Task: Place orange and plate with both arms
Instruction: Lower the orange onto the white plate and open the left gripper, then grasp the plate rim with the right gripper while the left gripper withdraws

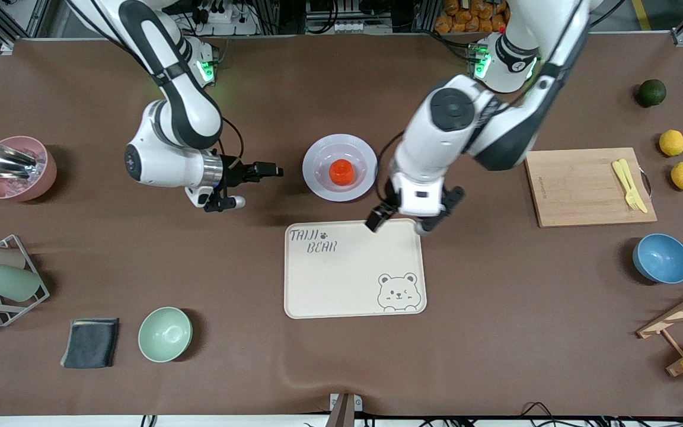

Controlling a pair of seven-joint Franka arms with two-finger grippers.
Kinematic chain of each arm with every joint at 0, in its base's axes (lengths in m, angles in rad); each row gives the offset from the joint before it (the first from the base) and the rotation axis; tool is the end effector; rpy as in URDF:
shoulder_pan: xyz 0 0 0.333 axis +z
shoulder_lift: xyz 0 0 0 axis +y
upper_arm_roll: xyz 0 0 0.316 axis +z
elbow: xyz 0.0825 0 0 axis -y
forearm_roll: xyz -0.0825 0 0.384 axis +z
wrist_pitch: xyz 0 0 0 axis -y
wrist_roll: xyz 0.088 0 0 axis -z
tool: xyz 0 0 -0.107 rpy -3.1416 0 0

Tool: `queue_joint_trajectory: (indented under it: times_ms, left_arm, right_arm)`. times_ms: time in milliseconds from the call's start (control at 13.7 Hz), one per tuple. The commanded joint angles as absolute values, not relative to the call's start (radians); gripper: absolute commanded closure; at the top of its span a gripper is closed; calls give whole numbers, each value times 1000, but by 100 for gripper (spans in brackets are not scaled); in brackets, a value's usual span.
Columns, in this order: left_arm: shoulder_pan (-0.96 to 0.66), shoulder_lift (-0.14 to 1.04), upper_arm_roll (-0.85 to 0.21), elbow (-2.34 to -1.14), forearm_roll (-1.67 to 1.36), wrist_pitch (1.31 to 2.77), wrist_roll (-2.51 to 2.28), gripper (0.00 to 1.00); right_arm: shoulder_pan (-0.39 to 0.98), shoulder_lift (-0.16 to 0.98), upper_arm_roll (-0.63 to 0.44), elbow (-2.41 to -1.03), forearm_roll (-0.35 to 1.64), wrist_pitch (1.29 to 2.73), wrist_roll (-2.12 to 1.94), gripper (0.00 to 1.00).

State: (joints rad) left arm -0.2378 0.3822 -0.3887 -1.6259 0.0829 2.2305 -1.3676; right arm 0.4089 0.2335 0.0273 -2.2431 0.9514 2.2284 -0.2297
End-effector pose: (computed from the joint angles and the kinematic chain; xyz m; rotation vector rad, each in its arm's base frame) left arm 0.5743 -0.3722 0.4391 2.6953 1.0482 0.1175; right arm 0.4647 0.2445 0.2529 -2.4720 0.0446 0.3797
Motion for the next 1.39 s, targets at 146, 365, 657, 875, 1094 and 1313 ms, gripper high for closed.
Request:
queue_joint_trajectory:
  times_ms: [146,365,657,875,1094,1313]
  left_arm:
    - [-108,230,-396,-1641,94,2096,-1157,0]
    - [-22,157,-399,-1632,68,2001,-897,0]
    - [2,59,-306,-1628,37,1859,-593,0]
    - [2,-9,-180,-1628,-69,1741,-381,0]
    - [0,-47,-103,-1626,-103,1655,-243,0]
    - [5,-83,-74,-1626,-95,1562,-204,0]
  right_arm:
    - [512,291,18,-2275,1101,2375,-282,0]
    - [518,334,18,-2278,1285,2373,-444,0]
    - [552,373,18,-2279,1423,2379,-546,0]
    - [592,394,18,-2275,1439,2402,-545,0]
    - [629,406,18,-2273,1485,2404,-546,0]
    - [632,422,18,-2273,1483,2402,-546,0]
